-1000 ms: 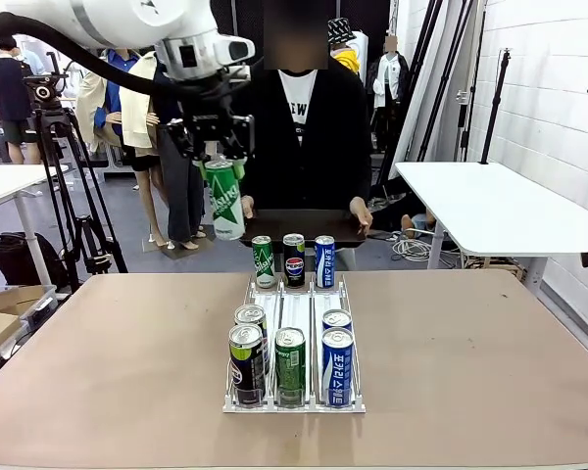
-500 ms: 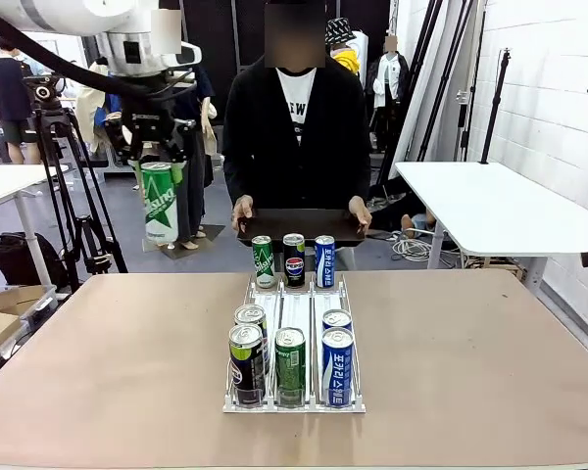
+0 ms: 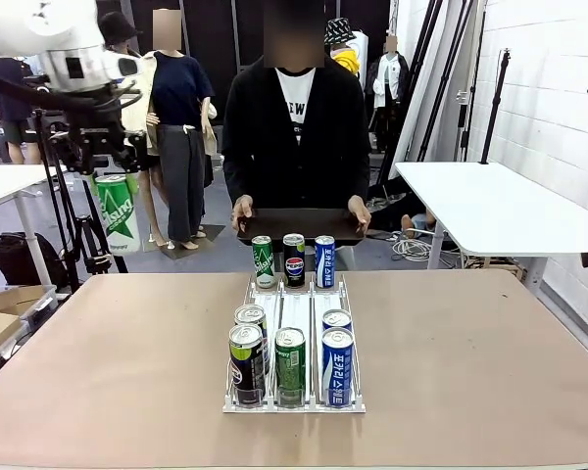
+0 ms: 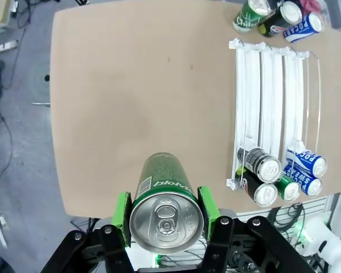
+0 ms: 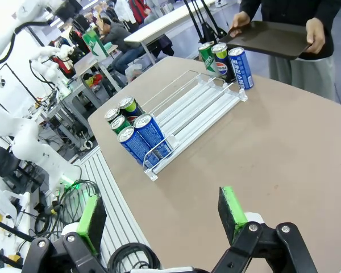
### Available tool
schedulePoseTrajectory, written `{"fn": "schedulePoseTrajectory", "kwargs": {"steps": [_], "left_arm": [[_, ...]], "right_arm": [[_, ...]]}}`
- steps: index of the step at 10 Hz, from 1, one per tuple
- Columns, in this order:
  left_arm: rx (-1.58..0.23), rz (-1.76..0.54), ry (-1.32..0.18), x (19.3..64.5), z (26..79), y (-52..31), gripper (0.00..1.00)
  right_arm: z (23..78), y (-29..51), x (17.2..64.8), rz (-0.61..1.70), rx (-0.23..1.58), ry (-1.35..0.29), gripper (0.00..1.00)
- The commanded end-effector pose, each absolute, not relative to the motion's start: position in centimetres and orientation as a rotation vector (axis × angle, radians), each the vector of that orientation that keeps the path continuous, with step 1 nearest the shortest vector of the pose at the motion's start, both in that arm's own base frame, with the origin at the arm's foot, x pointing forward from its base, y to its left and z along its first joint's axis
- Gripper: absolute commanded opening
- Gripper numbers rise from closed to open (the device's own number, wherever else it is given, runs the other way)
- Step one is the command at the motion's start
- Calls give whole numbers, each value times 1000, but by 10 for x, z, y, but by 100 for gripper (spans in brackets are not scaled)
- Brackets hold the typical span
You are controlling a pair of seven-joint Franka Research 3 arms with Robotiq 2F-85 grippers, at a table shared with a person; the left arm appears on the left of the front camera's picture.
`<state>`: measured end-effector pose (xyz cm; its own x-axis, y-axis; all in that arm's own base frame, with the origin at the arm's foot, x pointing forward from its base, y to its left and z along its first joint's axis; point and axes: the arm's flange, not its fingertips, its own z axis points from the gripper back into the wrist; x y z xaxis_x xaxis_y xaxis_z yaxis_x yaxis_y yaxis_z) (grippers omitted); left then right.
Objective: Retrieve and hand over the desired beverage to the person.
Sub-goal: Pick up a can of the same type that the person held from the Automatic Can Dispenser.
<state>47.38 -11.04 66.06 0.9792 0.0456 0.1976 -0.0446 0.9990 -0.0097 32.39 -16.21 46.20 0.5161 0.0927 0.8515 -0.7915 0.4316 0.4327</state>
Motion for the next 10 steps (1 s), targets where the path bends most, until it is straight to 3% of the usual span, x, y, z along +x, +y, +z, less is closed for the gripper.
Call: {"fn": "schedulePoseTrajectory", "kwargs": {"steps": [1,4,10], "left_arm": [[-49,45,-236,453,649,-94,0],[-107,34,-226,451,653,-106,0],[-43,79,-209,455,647,-94,0]], "right_arm": [[463,-161,325,645,982,-872,100],[463,-161,325,645,982,-872,100],[463,-161,325,645,982,-872,100]]}}
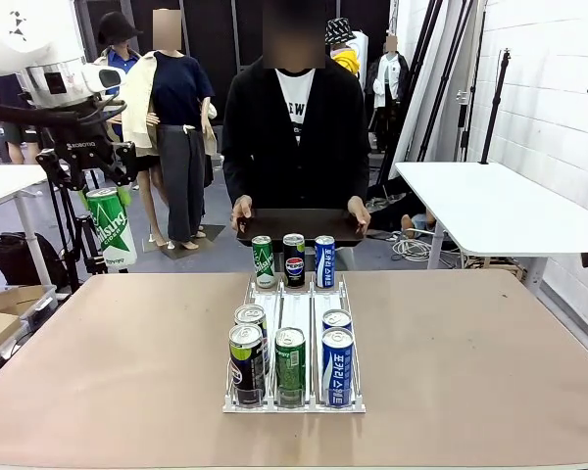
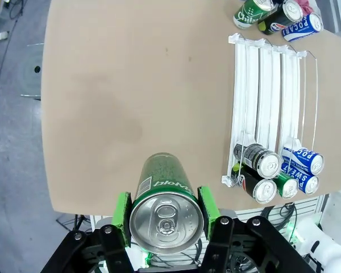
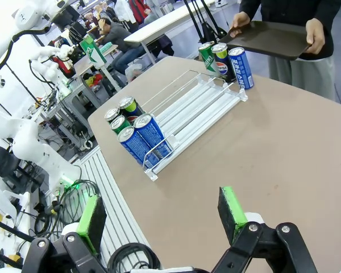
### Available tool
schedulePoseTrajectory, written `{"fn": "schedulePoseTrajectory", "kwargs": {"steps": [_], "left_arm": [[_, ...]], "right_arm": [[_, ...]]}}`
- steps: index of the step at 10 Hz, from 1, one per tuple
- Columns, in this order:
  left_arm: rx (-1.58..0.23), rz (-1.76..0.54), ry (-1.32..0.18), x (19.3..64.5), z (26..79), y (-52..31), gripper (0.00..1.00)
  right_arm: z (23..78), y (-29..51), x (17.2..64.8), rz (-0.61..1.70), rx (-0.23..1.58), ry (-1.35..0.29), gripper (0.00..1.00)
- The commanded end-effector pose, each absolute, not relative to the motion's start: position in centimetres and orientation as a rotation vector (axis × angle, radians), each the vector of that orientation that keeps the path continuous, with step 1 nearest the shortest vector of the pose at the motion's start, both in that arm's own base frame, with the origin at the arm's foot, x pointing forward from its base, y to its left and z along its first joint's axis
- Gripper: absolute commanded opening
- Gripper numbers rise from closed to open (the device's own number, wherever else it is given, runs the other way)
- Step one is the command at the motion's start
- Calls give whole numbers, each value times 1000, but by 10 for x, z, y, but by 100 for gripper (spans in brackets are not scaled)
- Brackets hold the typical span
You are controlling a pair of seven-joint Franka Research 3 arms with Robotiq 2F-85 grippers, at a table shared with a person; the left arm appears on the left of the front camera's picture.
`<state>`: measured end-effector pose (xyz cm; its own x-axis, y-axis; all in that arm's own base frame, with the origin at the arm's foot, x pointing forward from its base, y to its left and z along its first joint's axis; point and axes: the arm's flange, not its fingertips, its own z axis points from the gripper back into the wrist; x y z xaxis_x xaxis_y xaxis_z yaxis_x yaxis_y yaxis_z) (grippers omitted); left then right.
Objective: Retrieve and hand over the desired beverage to the person.
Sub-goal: Pick up a can of the same type that the person held from the Automatic Can Dispenser, then place the picked can on the Handle tray extended by the person.
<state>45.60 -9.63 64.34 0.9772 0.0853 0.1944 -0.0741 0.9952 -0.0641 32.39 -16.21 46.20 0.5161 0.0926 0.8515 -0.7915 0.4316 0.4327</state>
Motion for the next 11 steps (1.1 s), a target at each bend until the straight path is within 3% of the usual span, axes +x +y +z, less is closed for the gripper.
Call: {"fn": "schedulePoseTrajectory", "kwargs": {"steps": [1,11], "left_arm": [[-43,79,-209,455,647,-94,0],[-43,79,-209,455,647,-94,0]], "right_arm": [[463,-161,325,645,982,-872,100],[463,-161,325,645,982,-872,100]]}}
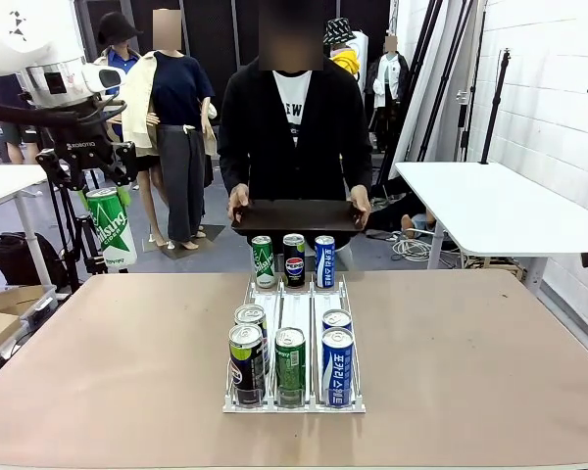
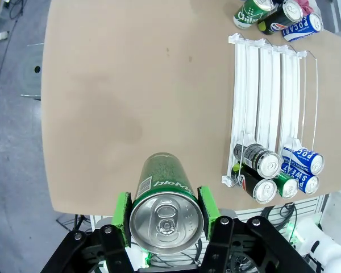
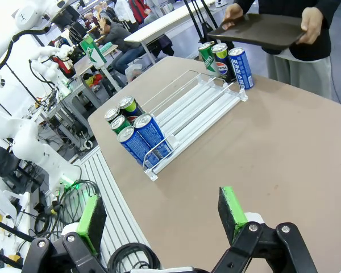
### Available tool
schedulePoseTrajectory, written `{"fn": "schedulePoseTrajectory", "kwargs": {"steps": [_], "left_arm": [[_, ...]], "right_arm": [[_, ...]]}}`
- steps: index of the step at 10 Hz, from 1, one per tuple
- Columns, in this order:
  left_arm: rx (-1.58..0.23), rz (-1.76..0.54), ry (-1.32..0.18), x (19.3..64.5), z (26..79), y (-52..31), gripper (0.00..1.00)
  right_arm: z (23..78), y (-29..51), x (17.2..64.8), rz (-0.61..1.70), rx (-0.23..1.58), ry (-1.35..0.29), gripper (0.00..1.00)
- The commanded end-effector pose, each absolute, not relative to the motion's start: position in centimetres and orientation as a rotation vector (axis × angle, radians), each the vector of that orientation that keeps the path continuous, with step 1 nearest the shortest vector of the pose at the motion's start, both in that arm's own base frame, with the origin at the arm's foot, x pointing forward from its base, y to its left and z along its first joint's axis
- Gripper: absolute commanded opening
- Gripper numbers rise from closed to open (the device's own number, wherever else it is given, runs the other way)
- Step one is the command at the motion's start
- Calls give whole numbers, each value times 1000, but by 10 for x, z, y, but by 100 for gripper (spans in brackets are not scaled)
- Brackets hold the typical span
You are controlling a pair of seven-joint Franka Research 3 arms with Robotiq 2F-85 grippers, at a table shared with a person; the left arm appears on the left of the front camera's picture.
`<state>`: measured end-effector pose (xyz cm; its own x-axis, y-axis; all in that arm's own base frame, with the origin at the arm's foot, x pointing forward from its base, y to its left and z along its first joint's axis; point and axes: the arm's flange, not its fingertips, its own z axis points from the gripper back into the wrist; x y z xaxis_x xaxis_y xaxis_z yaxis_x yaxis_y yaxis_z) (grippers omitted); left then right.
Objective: Retrieve and hand over the desired beverage to the person.
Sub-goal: Place the picked can on the Handle tray extended by the person.
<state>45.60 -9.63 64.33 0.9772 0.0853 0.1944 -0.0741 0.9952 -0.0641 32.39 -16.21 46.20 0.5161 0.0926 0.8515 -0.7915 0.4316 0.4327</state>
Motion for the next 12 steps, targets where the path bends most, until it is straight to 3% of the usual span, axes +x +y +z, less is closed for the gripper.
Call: {"fn": "schedulePoseTrajectory", "kwargs": {"steps": [1,12], "left_arm": [[-43,79,-209,455,647,-94,0],[-43,79,-209,455,647,-94,0]], "right_arm": [[463,-161,325,645,982,-872,100],[463,-161,325,645,982,-872,100]]}}
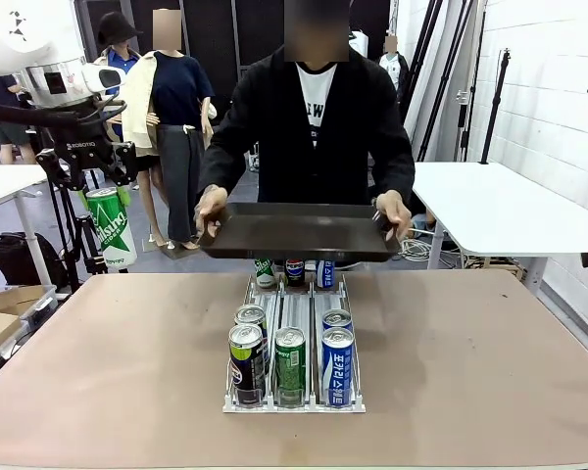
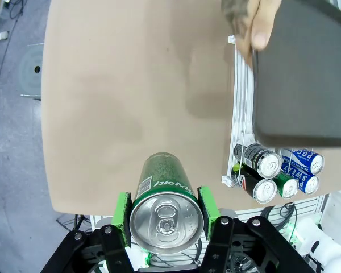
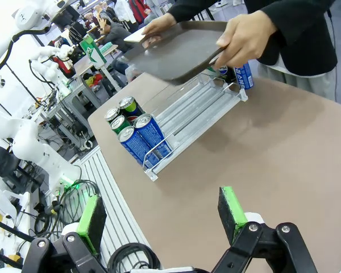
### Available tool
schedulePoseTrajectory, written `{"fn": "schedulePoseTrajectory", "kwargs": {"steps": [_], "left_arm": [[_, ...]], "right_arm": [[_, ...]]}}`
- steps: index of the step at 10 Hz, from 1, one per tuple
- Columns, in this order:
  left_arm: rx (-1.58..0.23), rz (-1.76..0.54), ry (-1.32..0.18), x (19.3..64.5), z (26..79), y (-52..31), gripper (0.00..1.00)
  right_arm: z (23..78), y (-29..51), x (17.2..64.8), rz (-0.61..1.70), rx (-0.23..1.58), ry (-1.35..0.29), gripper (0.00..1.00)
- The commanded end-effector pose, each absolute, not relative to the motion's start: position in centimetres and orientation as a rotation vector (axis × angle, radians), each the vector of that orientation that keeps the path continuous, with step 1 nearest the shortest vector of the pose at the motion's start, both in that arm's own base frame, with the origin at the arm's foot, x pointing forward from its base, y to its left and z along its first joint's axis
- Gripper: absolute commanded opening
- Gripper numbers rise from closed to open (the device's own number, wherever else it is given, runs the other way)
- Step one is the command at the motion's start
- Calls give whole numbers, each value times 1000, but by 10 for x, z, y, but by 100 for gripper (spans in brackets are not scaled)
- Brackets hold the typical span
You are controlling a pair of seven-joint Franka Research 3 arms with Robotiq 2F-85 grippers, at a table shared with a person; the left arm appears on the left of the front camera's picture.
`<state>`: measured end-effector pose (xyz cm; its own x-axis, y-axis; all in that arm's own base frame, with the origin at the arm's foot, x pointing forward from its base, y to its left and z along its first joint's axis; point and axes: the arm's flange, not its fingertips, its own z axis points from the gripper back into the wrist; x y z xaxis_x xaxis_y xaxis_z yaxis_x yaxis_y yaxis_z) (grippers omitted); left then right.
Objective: Retrieve and hand over the desired beverage to the person.
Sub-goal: Place the picked can on the Handle tray extended by the person.
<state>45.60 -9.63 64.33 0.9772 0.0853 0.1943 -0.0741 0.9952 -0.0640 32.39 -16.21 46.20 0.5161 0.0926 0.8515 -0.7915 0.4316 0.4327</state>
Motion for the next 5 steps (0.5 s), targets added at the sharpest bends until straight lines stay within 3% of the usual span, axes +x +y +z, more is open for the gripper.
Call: {"fn": "schedulePoseTrajectory", "kwargs": {"steps": [1,5], "left_arm": [[-43,79,-209,455,647,-94,0],[-57,80,-198,456,643,-96,0]], "right_arm": [[463,-161,325,645,982,-872,100],[463,-161,325,645,982,-872,100]]}}
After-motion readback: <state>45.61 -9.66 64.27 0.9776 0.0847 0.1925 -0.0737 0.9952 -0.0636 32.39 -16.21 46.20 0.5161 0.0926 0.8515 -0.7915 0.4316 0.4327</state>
